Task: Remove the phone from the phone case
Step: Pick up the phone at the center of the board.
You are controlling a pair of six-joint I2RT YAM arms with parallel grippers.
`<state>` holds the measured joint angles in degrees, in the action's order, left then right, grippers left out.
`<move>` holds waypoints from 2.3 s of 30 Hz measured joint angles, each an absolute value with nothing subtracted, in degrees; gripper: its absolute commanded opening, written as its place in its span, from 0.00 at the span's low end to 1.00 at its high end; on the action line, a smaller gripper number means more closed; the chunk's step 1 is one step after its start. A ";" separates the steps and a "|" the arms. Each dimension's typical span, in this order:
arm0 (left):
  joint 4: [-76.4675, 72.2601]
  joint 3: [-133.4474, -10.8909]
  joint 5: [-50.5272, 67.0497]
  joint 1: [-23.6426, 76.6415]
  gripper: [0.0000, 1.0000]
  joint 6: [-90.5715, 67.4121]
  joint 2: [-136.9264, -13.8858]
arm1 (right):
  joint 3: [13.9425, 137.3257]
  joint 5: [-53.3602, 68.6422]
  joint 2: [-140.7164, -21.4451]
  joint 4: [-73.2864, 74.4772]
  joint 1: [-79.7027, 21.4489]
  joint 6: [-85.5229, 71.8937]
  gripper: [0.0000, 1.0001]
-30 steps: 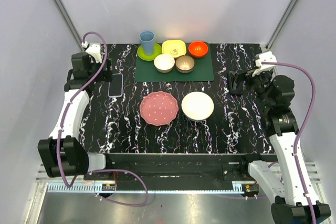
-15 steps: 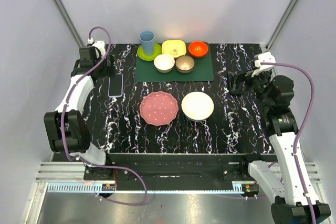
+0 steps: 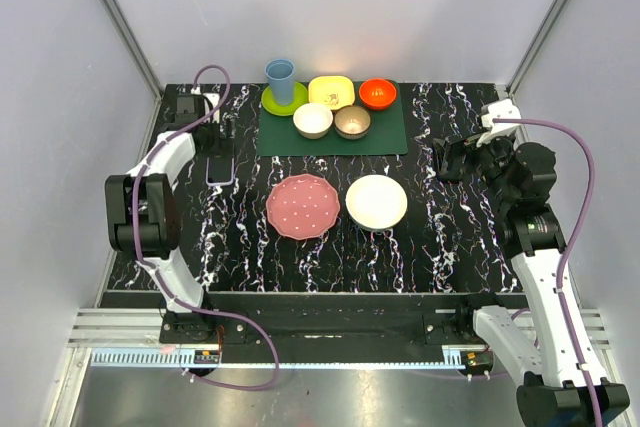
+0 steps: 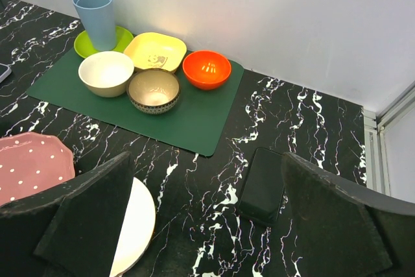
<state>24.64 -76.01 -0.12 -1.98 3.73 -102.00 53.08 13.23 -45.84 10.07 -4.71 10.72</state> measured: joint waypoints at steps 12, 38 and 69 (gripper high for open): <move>26.15 -77.93 -0.45 -1.13 0.99 3.14 -107.92 | 52.73 13.26 -45.82 10.02 -4.71 10.72 1.00; 29.91 -80.66 0.89 -1.13 0.99 3.05 -112.60 | 52.34 14.52 -45.87 9.28 -4.71 10.96 1.00; 29.63 -81.58 3.20 -3.07 0.99 1.45 -113.69 | 52.05 14.55 -45.87 9.28 -4.71 11.38 1.00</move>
